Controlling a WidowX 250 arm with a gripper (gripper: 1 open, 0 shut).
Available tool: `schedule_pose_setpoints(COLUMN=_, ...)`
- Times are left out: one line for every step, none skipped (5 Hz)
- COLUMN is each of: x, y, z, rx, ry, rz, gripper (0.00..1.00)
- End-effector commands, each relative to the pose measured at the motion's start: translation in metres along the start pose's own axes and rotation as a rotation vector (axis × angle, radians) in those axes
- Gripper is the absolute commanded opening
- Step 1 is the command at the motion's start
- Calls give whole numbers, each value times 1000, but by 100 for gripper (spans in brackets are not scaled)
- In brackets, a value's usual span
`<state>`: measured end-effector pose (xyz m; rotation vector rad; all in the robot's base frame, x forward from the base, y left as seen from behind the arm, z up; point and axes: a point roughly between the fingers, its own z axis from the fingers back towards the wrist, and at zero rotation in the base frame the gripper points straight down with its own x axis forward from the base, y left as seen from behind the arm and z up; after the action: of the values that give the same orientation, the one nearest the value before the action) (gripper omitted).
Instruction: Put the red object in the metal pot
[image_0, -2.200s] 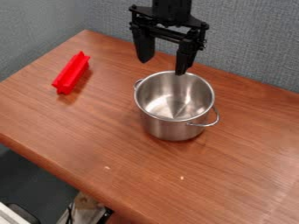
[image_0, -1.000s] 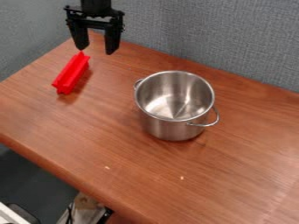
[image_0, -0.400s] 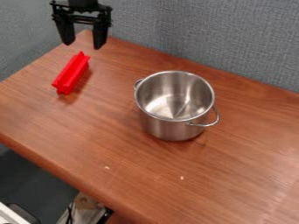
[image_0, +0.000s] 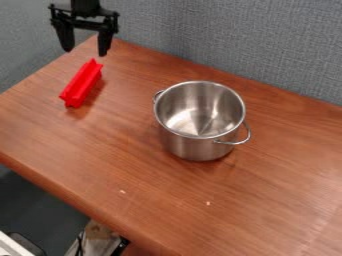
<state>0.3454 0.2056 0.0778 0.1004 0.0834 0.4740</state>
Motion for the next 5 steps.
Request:
schedule_pose_setpoints(x=8, y=23, z=20, rx=36, ry=-70, rz=115, gripper=100)
schedule_pose_setpoints(x=14, y=32, z=21, rx=50, ry=-79, rz=173, gripper=100)
schedule_pose_setpoints(x=18, y=36, z=23, rx=76, ry=-88, rz=219, gripper=100)
schedule_pose_setpoints(x=22, y=38, z=18, rx=55, ry=-54, rz=188, gripper=100)
schedule_pose_setpoints(x=27, y=41, z=14, rx=47, ry=-20, rz=179, gripper=100)
